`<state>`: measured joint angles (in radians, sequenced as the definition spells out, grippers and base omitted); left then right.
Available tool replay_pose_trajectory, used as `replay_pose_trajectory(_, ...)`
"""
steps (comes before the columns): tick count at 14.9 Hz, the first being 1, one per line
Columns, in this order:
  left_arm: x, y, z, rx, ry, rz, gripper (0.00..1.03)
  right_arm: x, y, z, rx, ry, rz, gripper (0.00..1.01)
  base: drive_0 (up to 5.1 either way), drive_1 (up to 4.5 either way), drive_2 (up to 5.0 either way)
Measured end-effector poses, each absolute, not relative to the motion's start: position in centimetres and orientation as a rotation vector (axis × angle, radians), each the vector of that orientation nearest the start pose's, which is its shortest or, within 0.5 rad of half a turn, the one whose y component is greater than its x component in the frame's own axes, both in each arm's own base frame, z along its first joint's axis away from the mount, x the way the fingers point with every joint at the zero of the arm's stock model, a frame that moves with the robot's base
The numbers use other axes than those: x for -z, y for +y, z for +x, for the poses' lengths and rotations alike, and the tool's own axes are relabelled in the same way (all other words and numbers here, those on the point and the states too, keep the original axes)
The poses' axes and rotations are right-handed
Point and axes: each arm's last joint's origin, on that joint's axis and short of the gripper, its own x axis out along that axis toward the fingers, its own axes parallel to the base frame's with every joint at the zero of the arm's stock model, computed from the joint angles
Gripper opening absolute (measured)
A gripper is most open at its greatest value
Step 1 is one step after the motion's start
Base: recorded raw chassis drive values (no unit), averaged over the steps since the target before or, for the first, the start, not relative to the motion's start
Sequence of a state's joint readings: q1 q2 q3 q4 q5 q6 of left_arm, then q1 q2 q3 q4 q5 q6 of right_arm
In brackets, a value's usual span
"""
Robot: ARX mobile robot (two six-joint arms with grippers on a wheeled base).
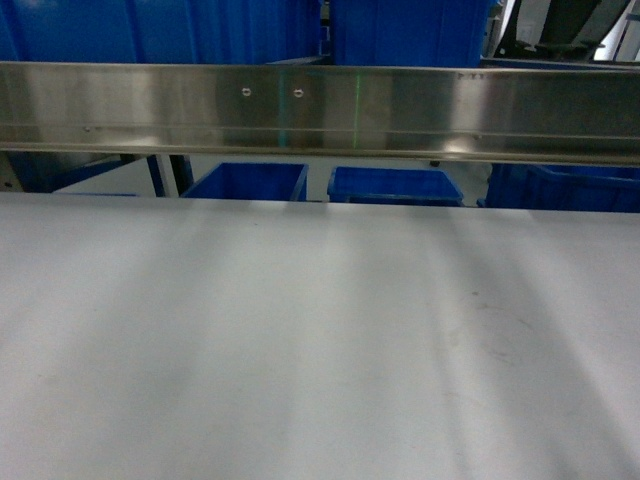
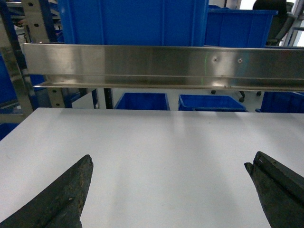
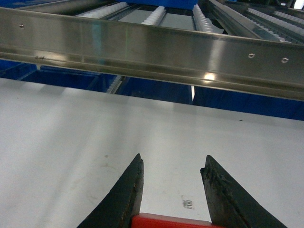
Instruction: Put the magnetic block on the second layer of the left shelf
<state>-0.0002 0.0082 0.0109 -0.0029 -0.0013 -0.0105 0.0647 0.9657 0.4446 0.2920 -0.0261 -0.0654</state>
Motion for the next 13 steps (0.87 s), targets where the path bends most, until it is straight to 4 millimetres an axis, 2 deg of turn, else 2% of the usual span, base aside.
replay_pose_trajectory(13,-16.62,0.00,9.75,-0.001,0.001,-0.010,0.98,-22.86,1.42,20.59,-0.101,0.227,-0.069,0.33,-4.9,1.52,3.3)
